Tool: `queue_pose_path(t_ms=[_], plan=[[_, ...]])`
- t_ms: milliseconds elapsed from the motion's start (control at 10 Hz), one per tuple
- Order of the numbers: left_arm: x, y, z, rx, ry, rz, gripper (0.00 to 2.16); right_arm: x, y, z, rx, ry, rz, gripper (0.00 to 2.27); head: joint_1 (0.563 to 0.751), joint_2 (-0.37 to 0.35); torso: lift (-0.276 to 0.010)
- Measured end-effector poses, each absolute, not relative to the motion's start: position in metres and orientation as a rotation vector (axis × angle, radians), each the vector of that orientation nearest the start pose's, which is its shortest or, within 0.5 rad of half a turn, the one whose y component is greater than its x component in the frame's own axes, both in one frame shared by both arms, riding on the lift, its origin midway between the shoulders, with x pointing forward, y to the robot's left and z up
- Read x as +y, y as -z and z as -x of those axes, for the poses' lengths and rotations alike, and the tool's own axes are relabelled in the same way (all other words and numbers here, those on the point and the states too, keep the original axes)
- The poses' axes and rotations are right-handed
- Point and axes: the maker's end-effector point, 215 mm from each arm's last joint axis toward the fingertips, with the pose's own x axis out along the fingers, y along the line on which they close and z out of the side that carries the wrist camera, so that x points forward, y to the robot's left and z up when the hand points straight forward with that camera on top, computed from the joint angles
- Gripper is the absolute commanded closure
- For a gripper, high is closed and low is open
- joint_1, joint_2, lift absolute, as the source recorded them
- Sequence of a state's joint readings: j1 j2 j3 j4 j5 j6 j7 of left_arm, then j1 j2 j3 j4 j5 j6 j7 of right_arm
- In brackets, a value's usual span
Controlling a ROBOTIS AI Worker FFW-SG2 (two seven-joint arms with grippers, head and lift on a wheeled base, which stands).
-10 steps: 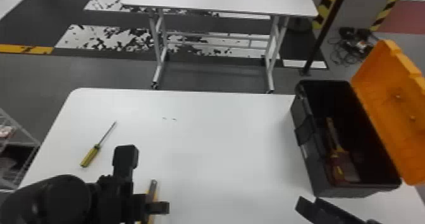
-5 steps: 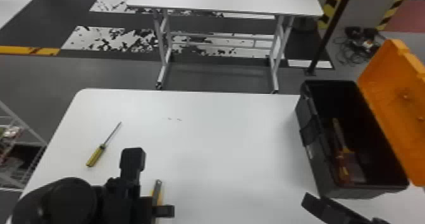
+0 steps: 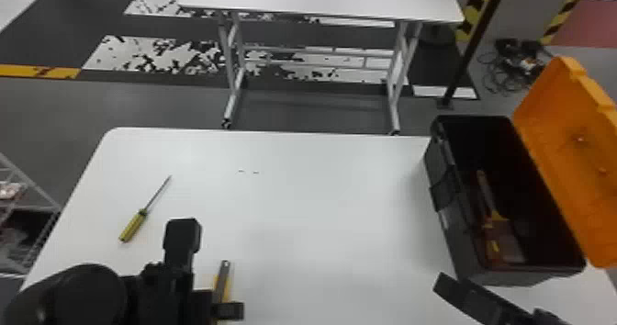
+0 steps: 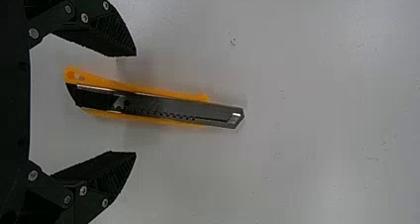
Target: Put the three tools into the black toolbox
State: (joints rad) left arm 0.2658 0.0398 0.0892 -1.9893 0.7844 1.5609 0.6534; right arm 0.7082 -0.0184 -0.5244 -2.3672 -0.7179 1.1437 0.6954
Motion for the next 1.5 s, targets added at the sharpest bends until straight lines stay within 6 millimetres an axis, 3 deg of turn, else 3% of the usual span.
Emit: queue_pose_path(t_ms=[200, 300, 400, 500, 900, 1300, 1500], plan=[[0.198, 0.577, -0.27, 1.4, -0.005, 0.109, 1.19, -0.198, 0.399, -0.263, 0.702, -0.549, -0.766, 0.08, 0.695, -0.004, -0.051], [0.2, 0.577, -0.271, 1.399, -0.007, 0.106, 1.38, -0.198, 0.399, -0.264, 0.7, -0.549, -0.767, 0.08, 0.695, 0.002, -0.051], [0.201, 0.576, -0.272, 1.397, -0.008, 0.103, 1.41, -0.198, 0.399, -0.265, 0.697, -0.547, -0.768, 0.08, 0.695, 0.006, -0.051], [0.2, 0.576, -0.273, 1.395, -0.005, 0.101, 1.71, -0.199, 0.399, -0.266, 0.693, -0.546, -0.767, 0.08, 0.695, 0.003, -0.051], [0.197, 0.558, -0.282, 1.349, 0.015, 0.143, 1.71, -0.199, 0.398, -0.269, 0.688, -0.548, -0.768, 0.08, 0.695, -0.002, -0.051], [0.177, 0.501, -0.299, 1.188, 0.165, 0.277, 1.71, -0.197, 0.398, -0.27, 0.687, -0.55, -0.768, 0.08, 0.695, -0.043, -0.051], [0.17, 0.486, -0.303, 1.141, 0.254, 0.353, 1.71, -0.197, 0.398, -0.269, 0.69, -0.55, -0.767, 0.08, 0.695, -0.057, -0.051]])
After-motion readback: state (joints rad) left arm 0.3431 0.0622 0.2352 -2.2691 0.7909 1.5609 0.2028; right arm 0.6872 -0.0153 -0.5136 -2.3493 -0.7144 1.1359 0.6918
